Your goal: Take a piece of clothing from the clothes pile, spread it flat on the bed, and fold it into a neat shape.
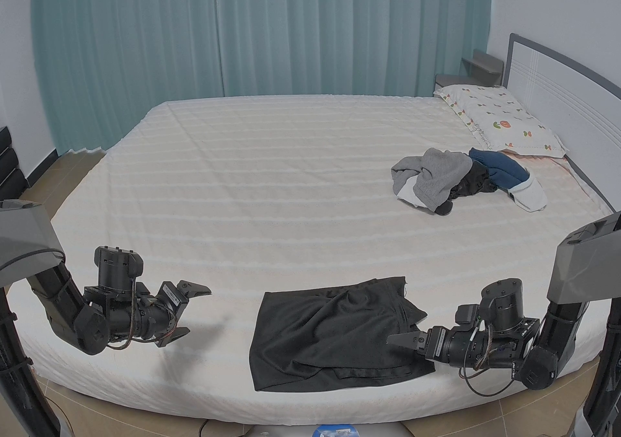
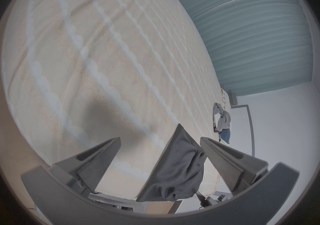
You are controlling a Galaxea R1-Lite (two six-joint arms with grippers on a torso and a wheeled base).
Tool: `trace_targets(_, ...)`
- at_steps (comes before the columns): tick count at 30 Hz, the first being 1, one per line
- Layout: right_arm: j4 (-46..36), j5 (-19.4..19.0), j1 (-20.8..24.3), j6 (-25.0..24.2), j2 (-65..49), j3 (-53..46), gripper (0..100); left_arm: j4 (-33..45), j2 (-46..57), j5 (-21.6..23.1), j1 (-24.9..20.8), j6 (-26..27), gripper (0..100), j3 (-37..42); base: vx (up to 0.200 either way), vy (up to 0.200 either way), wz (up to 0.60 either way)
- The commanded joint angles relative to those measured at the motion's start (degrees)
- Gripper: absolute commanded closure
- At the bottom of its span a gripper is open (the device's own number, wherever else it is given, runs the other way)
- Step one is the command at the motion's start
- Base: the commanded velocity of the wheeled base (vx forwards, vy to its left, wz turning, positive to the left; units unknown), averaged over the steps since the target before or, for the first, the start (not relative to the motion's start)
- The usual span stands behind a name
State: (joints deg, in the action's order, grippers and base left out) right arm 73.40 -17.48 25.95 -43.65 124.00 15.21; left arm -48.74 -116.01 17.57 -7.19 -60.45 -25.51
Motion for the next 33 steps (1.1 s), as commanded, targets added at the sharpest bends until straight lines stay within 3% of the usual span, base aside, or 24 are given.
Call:
trace_targets(1, 0.3, 0.0, 0.3, 0.0, 2.8, 0.4, 0, 0.0, -0.2, 0.0, -0.1, 0.0, 0, -0.1, 0.0, 0.0, 0.0)
trace_targets(6, 2.4, 0.1, 0.2, 0.1, 4.3, 0.3, 0, 0.0, -0.3, 0.0, -0.1, 0.0, 0, -0.1, 0.0, 0.0, 0.0)
trace_targets(7, 2.4, 0.1, 0.2, 0.1, 4.5, 0.3, 100, 0.0, -0.3, -0.1, -0.1, 0.2, 0, -0.1, 0.0, 0.0, 0.0)
trace_targets(24, 2.3, 0.4, -1.8, 3.3, -3.1, -7.2, 100, 0.0, -0.3, -0.1, -0.1, 0.2, 0, -0.1, 0.0, 0.0, 0.0)
trace_targets(33, 2.1, -0.5, -6.3, 11.6, -0.2, -10.1, 100, 0.0, -0.4, -0.1, -0.1, 0.2, 0, -0.1, 0.0, 0.0, 0.0)
